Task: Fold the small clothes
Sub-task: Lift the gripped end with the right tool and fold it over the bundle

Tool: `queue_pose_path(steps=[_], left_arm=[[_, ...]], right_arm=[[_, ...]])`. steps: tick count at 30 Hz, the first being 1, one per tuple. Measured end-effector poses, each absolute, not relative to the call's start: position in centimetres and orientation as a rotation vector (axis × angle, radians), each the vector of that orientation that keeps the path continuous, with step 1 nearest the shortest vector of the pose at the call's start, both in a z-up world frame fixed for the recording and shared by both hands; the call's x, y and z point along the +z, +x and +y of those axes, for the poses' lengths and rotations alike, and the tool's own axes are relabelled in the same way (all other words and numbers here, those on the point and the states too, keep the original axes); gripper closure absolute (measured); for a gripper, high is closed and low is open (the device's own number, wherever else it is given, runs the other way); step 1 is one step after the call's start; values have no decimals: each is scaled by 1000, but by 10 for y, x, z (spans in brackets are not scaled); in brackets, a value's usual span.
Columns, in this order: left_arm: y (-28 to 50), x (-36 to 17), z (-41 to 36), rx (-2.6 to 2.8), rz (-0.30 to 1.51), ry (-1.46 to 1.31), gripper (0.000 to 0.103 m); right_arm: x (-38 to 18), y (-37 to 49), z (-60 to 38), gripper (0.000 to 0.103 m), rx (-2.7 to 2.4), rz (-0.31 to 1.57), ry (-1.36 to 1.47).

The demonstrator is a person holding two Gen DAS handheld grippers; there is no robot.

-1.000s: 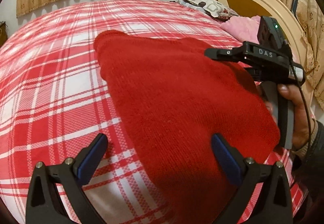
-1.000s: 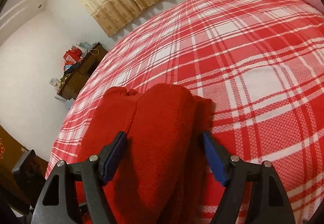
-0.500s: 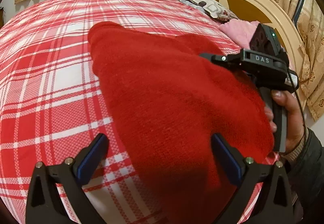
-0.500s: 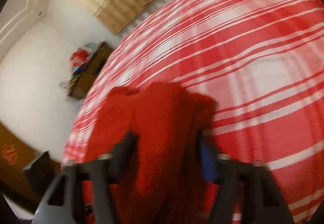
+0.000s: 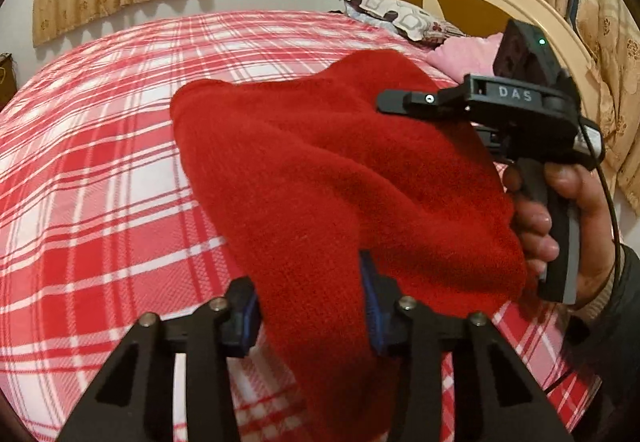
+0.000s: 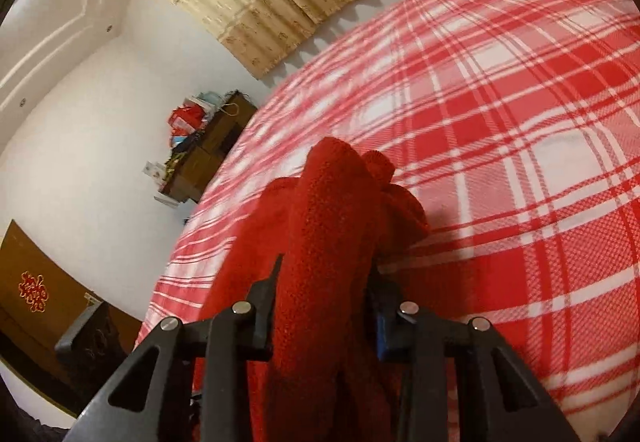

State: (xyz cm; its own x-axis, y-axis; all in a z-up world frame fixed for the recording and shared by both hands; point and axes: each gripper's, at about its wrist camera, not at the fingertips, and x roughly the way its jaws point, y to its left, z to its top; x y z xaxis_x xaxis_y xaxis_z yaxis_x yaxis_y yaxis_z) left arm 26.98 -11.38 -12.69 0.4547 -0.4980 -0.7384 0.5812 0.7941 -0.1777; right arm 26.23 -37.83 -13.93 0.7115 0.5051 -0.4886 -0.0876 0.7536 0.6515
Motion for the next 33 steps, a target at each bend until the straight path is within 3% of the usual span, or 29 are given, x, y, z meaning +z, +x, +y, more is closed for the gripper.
queue_pose_path(steps=[33], left_arm=[[206, -96, 71, -361, 788, 30, 62]], right_arm=[[-130, 272, -174, 71, 665, 768, 628]])
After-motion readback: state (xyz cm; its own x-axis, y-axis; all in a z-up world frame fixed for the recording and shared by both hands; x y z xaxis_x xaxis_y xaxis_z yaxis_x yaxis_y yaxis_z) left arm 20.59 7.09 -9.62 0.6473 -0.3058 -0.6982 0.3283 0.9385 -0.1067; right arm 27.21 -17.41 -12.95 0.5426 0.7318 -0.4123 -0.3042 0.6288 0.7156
